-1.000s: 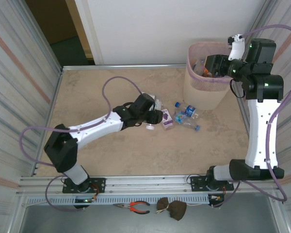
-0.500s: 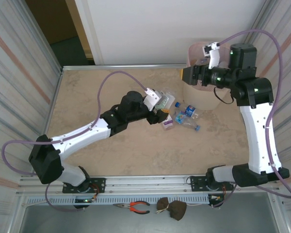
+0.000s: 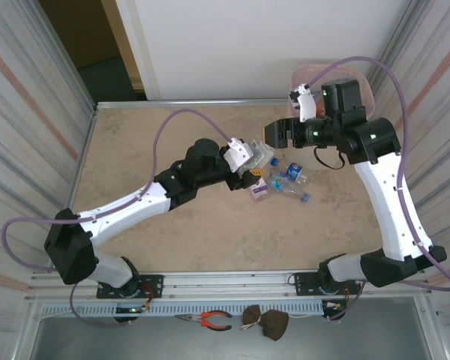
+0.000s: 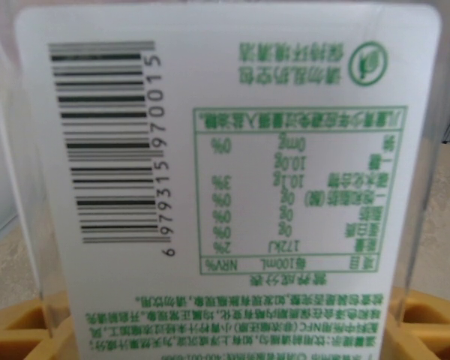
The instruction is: Put the plastic bottles in the bin
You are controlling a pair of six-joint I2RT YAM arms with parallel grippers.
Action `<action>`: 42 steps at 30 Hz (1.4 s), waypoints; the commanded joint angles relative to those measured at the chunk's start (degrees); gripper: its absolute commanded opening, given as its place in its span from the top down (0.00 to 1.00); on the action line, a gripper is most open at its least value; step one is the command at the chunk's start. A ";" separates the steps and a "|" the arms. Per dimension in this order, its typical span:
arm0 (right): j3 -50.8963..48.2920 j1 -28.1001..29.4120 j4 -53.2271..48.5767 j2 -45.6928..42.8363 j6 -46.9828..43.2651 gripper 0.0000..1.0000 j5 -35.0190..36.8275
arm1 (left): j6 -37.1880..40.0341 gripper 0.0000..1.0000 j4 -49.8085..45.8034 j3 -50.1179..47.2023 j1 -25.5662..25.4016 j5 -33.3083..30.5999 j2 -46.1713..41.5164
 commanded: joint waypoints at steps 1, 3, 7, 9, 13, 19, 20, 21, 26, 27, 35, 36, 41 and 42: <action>-1.61 0.70 -1.40 -0.34 1.82 0.28 0.37 | 1.54 0.46 2.94 2.09 -0.52 -0.56 -2.44; -2.73 1.00 -1.06 -0.35 1.95 0.28 -0.89 | 1.46 0.46 3.06 2.24 -0.52 -0.42 -2.41; -4.86 1.60 0.08 -0.56 2.00 0.29 -2.58 | 1.45 0.46 3.33 2.86 -0.52 -0.11 -2.04; -5.72 1.92 0.37 -0.61 2.02 0.29 -2.61 | 1.37 0.46 3.08 3.28 -0.51 -0.10 -1.84; -6.64 2.04 0.80 -0.46 2.08 0.33 -2.08 | 1.27 0.46 2.84 3.93 -0.52 -0.11 -1.56; -6.41 2.13 1.63 -0.60 2.00 0.46 -0.56 | 1.02 0.45 2.90 4.29 -0.51 0.88 -1.38; -6.40 2.13 1.72 -0.69 2.00 0.49 -0.50 | 0.98 0.45 2.90 4.31 -0.48 0.83 -1.42; -6.36 2.12 1.77 -0.75 2.00 0.51 -0.27 | 0.91 0.43 2.89 4.29 -0.51 0.71 -1.42; -5.25 2.13 1.86 -1.09 1.74 0.55 1.41 | 0.65 0.33 3.22 4.15 -0.43 0.55 -2.11; -4.85 2.05 1.86 -1.12 1.51 0.55 2.10 | 0.58 0.30 3.47 4.02 -0.51 0.48 -2.33; 0.57 -2.72 0.37 0.01 -0.62 0.58 5.21 | 0.32 0.22 4.82 2.67 -0.36 0.52 -5.13; 1.36 -3.79 0.26 0.24 -0.68 0.58 5.37 | 0.33 0.22 4.83 2.49 -0.37 0.50 -5.53; 8.34 -10.43 0.28 1.80 -2.00 0.59 5.59 | 0.15 0.21 4.91 1.83 -0.34 0.25 -6.55; 9.54 -11.70 0.55 2.19 -2.19 0.59 5.38 | 0.04 0.21 4.85 1.74 -0.34 0.25 -6.63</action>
